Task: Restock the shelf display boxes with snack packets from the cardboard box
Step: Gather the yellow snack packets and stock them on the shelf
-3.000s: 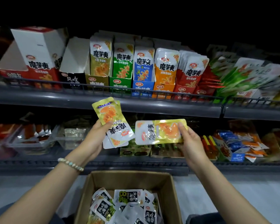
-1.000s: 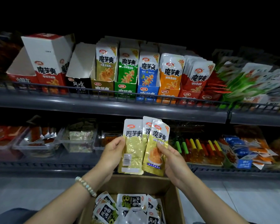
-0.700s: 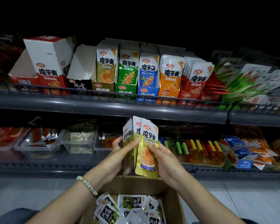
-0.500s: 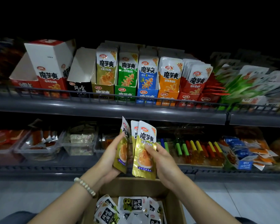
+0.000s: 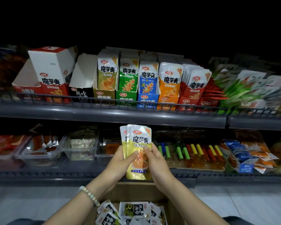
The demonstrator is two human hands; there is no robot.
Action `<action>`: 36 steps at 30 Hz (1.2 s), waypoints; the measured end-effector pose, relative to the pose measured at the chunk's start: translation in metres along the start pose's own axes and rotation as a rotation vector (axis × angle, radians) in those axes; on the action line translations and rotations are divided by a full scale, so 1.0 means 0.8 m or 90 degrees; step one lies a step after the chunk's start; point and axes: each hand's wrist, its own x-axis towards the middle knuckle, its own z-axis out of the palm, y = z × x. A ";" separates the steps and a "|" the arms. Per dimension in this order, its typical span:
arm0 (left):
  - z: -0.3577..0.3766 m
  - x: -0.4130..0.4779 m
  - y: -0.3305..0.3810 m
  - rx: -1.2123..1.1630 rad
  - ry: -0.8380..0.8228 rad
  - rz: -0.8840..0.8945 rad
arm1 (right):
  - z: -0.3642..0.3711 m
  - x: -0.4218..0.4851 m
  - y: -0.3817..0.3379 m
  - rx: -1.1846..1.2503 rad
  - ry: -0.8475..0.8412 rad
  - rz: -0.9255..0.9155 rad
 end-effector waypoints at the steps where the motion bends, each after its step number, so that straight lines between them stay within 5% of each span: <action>1: 0.000 0.001 -0.001 0.004 -0.014 0.004 | 0.002 0.000 0.000 -0.015 -0.008 -0.016; 9: -0.013 -0.016 0.030 0.067 -0.141 0.057 | -0.002 0.010 -0.031 -0.105 -0.022 -0.158; 18: -0.051 -0.016 0.084 0.161 -0.129 0.175 | 0.003 0.033 -0.140 -0.265 -0.246 -0.209; 29: -0.120 0.038 0.180 0.188 0.010 0.284 | 0.068 0.094 -0.242 -0.307 -0.196 -0.336; 36: -0.173 0.088 0.199 0.521 0.248 0.419 | 0.083 0.168 -0.281 -0.354 -0.048 -0.474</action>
